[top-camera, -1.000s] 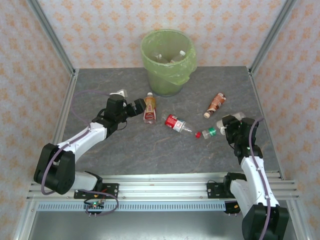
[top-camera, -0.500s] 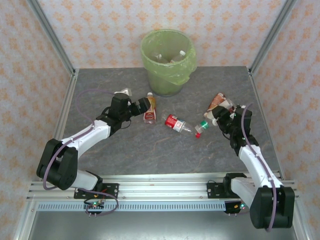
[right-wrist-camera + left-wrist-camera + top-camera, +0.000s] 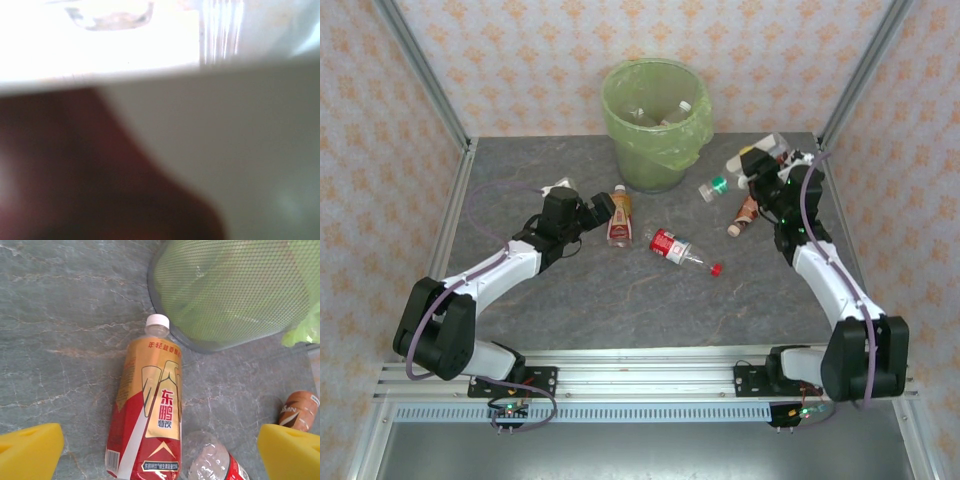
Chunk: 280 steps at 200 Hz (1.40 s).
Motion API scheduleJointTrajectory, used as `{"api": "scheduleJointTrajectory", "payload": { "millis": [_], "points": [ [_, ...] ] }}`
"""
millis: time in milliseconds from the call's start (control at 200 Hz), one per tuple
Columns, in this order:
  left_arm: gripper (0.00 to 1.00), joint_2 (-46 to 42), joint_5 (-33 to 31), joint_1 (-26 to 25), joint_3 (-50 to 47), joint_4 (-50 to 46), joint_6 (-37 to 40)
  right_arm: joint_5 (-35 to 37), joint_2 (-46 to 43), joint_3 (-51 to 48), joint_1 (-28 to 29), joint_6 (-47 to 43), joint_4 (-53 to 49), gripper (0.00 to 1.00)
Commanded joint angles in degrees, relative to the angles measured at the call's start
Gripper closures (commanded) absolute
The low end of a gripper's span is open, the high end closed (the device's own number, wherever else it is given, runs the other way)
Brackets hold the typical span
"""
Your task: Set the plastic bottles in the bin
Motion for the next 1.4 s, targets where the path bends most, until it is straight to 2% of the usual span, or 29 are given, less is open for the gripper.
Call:
{"api": "scheduleJointTrajectory", "payload": {
  "millis": [0,165,430,711,841,956,1046,1211,1396],
  "points": [
    [0.0,-0.1,-3.2,-0.8,0.8,-2.8,-0.5,-0.8,3.1,6.1,0.6,0.5,4.6,0.68],
    [0.0,0.3,-2.6,-0.8,0.4,-4.0,-0.8,-3.3,10.2,15.1,1.5,0.9,4.0,0.67],
    [0.0,0.6,-3.6,-0.9,2.5,-6.1,0.2,-9.1,22.6,35.7,2.4,-3.1,-5.1,0.66],
    [0.0,0.1,-5.4,-0.9,0.1,-3.0,-4.0,-4.8,32.7,57.2,5.3,-17.0,-19.4,0.66],
    [0.0,-1.3,-5.5,-0.9,-0.4,-4.8,-3.2,-2.0,41.0,72.9,7.0,-23.9,-29.9,0.66],
    [0.0,-3.7,-7.4,-0.9,-1.5,-7.2,-2.0,1.2,53.0,97.7,8.6,-33.5,-48.2,0.66],
    [0.0,-5.8,-9.3,-0.9,-2.3,-8.9,-1.7,4.2,57.9,106.4,9.0,-35.3,-51.0,0.66],
    [0.0,-8.8,-11.5,-0.9,-3.5,-10.6,-1.3,5.4,60.4,108.9,9.5,-40.9,-50.3,0.65],
    [0.0,-9.4,-13.3,-0.9,-4.3,-10.9,-1.9,11.6,63.6,111.9,10.5,-49.3,-51.8,0.65]
  ]
}}
